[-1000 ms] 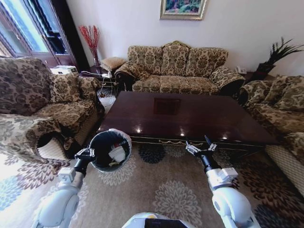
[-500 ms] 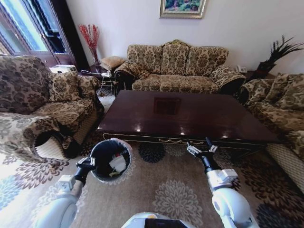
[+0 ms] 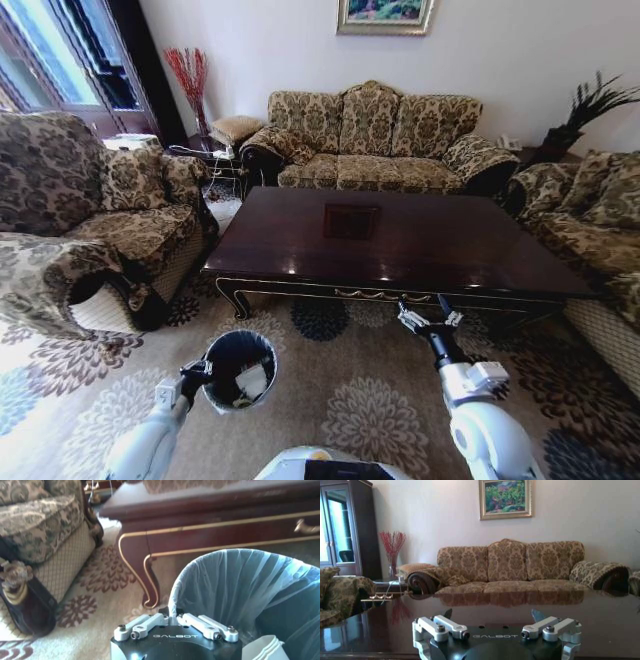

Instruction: Move to the front of the table and place the trash on the table into the trash bin.

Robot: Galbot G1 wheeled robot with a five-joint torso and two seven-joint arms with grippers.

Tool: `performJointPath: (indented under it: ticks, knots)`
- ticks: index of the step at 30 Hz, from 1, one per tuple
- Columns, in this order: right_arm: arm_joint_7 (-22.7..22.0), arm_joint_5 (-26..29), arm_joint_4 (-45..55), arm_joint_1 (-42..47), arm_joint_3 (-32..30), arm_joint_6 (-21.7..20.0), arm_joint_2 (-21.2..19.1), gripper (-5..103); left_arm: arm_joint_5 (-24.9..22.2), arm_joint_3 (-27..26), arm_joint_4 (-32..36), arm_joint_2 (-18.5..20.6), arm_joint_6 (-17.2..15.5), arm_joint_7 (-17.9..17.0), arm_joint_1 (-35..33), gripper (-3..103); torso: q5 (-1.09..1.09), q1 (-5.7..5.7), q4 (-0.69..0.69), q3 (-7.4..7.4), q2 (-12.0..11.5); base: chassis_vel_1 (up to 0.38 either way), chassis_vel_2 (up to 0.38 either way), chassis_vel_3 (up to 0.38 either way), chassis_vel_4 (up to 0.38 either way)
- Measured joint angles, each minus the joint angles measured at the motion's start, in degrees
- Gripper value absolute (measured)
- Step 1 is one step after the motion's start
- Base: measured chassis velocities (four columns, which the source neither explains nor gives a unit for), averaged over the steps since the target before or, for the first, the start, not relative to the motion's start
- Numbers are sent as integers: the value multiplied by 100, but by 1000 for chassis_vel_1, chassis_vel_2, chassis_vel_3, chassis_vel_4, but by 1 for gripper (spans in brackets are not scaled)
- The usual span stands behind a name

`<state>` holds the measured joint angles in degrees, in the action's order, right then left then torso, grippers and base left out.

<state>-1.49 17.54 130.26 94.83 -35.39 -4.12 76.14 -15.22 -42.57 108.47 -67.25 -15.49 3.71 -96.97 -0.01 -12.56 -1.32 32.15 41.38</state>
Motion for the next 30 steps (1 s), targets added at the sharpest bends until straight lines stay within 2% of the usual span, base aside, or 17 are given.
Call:
performJointPath:
  ticks: [6, 14, 17, 20, 30]
  knots:
    - [21, -11, -30, 171, -125, 76, 81, 100, -94, 180, -580, 102, -193, 187, 557, 2, 1, 78, 1, -90, -168, 0, 0, 0, 0]
    - [11, -30, -80, 315, -246, 252, 201, 100, -163, 506, -1303, 204, -347, 241, 1320, 2, -1, 151, 1, -214, -366, 0, 0, 0, 0]
    - [4, -31, -80, 332, -280, 258, 218, 100, -207, 524, -1453, 226, -348, 265, 1448, 2, 1, 175, 0, -249, -424, 0, 0, 0, 0]
    - [-9, -39, -69, 348, -342, 264, 274, 100, -59, 429, -1692, 192, -230, 395, 1602, 2, 0, 219, 0, -310, -529, 0, 0, 0, 0]
    - [-13, -71, -152, 323, -375, 286, 338, 100, -28, 240, -1951, 153, -44, 530, 1546, 2, 1, 307, -1, -441, -746, 0, 0, 0, 0]
